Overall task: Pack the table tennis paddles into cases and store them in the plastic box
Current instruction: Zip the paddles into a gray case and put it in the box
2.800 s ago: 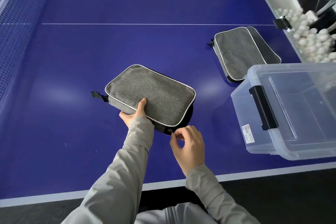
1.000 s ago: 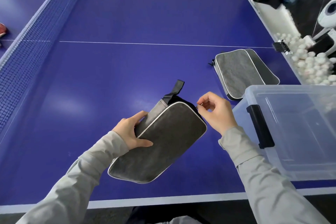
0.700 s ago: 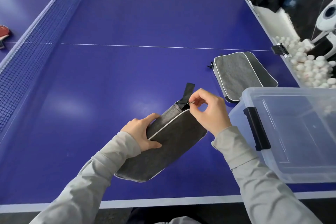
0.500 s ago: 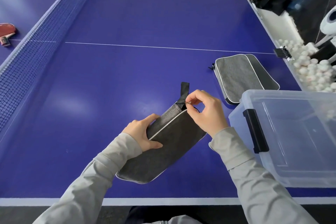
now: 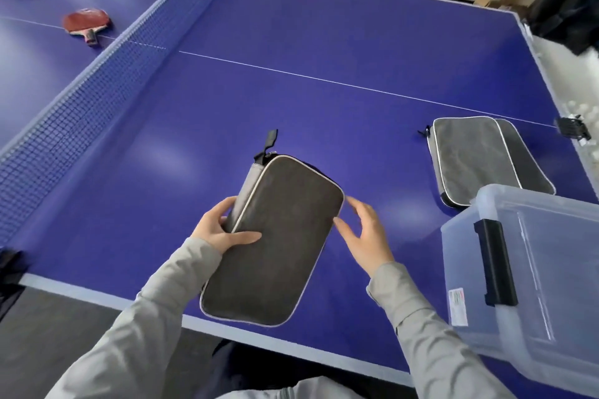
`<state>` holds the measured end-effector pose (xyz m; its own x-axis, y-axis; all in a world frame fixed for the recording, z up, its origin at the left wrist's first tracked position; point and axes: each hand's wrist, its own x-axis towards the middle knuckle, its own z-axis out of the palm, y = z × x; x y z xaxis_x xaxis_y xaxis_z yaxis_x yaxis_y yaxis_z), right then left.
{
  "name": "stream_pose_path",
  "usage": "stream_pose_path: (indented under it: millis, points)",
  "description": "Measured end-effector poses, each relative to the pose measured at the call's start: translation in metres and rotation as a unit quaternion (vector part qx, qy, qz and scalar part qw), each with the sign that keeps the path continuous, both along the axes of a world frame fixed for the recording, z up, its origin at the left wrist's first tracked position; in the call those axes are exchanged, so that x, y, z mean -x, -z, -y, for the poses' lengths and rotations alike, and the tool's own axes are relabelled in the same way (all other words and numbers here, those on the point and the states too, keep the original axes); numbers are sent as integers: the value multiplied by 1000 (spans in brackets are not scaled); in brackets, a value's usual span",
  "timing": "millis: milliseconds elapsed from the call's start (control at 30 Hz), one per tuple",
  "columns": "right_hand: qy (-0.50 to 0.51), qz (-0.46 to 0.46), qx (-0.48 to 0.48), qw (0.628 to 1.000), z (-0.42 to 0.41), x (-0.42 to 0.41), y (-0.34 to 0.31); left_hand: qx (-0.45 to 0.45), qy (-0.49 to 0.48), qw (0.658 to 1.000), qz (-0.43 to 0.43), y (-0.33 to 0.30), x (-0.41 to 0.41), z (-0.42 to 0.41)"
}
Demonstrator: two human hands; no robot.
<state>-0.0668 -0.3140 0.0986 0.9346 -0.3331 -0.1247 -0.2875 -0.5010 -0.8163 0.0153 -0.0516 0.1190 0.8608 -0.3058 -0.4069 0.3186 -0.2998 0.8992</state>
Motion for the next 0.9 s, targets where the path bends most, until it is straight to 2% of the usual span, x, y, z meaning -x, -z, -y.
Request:
stream_pose_path:
  millis: [300,533,900]
  points:
    - [-33,-189,77,978,-74,-8,59,15,-130,989,-63,15,-59,-117]
    - [-23,-262,180,948,-140,-40,81,8,-132,984,-119,30,-135,-218]
    - [-10,-339,249,907,-204,-70,96,-7,-92,977,-190,68,-204,-303]
